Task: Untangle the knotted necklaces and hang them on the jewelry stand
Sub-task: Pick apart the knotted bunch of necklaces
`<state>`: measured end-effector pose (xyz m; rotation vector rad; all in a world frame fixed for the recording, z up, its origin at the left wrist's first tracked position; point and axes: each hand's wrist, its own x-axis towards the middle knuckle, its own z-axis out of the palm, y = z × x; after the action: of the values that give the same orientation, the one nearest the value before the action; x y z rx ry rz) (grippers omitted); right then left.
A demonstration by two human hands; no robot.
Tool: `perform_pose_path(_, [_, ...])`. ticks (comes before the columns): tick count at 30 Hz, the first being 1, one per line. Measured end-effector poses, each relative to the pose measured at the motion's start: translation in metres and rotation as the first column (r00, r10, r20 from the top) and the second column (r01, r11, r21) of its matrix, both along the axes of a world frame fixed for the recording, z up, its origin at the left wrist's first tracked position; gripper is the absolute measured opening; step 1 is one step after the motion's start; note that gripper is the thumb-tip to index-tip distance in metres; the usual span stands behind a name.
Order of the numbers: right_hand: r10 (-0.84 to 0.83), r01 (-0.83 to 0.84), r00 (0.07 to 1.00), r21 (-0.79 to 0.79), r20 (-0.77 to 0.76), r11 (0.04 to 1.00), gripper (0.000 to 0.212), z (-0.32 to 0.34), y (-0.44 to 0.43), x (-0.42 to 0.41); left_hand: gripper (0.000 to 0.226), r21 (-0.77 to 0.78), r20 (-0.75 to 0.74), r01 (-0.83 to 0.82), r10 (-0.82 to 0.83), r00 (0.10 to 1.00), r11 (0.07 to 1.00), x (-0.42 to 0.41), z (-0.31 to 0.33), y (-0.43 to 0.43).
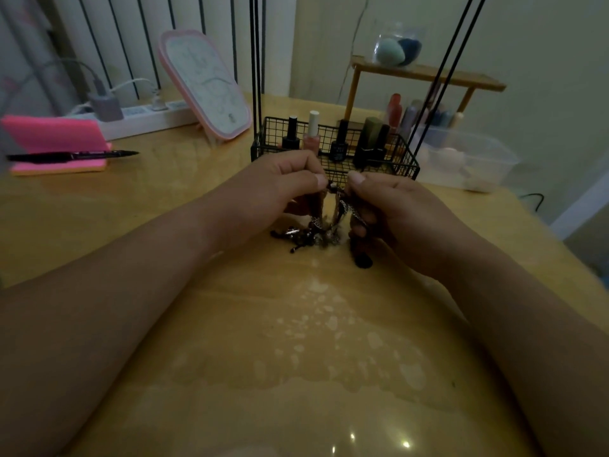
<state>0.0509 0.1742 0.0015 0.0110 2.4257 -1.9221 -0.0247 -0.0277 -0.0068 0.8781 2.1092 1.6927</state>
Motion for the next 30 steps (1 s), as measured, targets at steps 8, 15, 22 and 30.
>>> perform_pose_path(8, [0.097,-0.092,0.993,0.08,-0.067,0.993,0.01,0.0012,0.0027,0.0017,0.022,0.265,0.24,-0.031,-0.035,0.97,0.964,0.0003,0.0041,0.0031])
perform_pose_path(15, [0.088,-0.085,0.993,0.035,-0.083,0.996,0.01,-0.0013,0.0025,-0.0007,0.006,0.105,0.118,0.014,-0.026,0.993,0.994,-0.0004,0.0076,0.0008])
perform_pose_path(22, [0.026,-0.032,0.997,-0.085,-0.077,0.996,0.015,0.0005,0.0064,-0.0036,0.003,-0.076,-0.037,0.07,-0.073,0.997,0.995,0.0013,0.0056,-0.0041])
perform_pose_path(30, [-0.054,0.08,0.984,0.153,-0.168,0.985,0.025,0.0057,0.007,0.0012,0.012,0.11,0.129,0.074,-0.088,0.988,0.991,-0.0023,0.0084,-0.0045])
